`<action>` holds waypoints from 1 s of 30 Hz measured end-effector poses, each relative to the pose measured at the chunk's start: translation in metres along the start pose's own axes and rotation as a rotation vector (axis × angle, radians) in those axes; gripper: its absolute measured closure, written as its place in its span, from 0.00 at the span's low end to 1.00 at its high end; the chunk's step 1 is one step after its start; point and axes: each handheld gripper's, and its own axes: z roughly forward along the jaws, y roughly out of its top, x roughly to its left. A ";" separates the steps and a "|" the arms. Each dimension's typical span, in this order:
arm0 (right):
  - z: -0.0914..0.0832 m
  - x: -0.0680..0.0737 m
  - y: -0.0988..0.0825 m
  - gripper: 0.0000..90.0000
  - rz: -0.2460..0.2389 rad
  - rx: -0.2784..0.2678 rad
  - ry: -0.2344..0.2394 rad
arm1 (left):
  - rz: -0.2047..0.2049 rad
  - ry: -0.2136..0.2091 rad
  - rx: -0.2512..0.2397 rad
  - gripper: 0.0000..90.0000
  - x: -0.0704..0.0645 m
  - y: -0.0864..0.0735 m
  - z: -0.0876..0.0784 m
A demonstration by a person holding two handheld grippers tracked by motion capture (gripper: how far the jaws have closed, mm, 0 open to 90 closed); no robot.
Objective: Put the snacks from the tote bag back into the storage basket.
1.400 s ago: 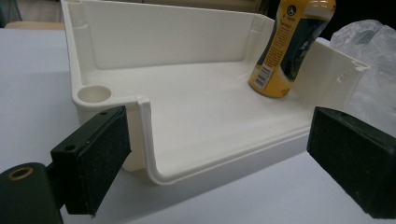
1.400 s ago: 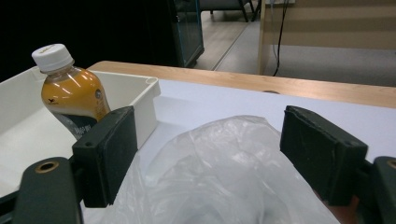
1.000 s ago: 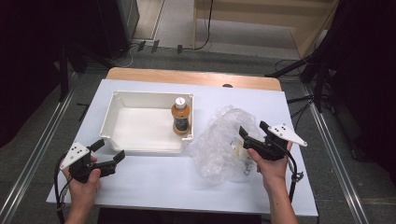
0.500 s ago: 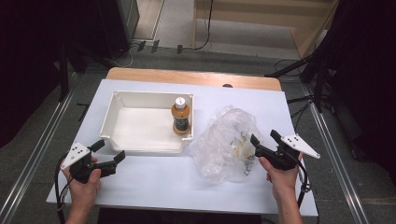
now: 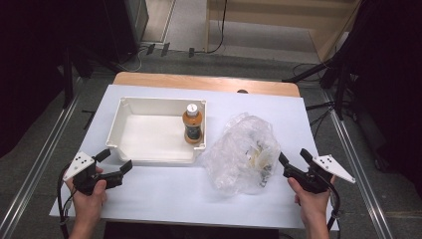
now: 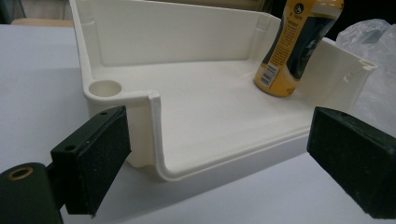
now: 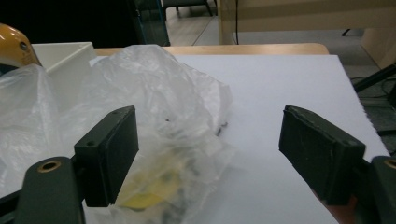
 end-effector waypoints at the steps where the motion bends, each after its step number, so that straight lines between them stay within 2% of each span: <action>1: -0.001 -0.003 -0.003 0.23 0.007 0.005 -0.008 | -0.001 0.000 -0.002 0.07 0.000 0.000 0.000; 5: -0.003 -0.012 -0.007 0.23 0.028 0.012 -0.029 | -0.002 0.002 -0.003 0.07 0.001 0.000 -0.001; 9: -0.007 -0.014 -0.010 0.23 0.025 0.017 -0.034 | 0.007 0.004 0.004 0.07 0.001 -0.001 0.000; 13: -0.013 -0.019 -0.015 0.24 0.028 0.023 -0.044 | -0.005 0.004 0.003 0.07 0.004 -0.002 0.000; 17: -0.018 -0.024 -0.018 0.24 0.013 0.023 -0.068 | -0.015 0.005 -0.006 0.07 0.007 -0.001 -0.002; 22: -0.026 -0.029 -0.023 0.24 0.020 0.026 -0.076 | -0.010 0.006 -0.002 0.07 0.007 -0.002 -0.002; 26: -0.028 -0.034 -0.025 0.24 0.042 0.027 -0.083 | -0.010 0.005 0.000 0.07 0.007 -0.002 -0.002; 30: -0.026 -0.033 -0.026 0.25 0.032 0.034 -0.093 | -0.010 0.006 0.000 0.07 0.007 -0.002 -0.002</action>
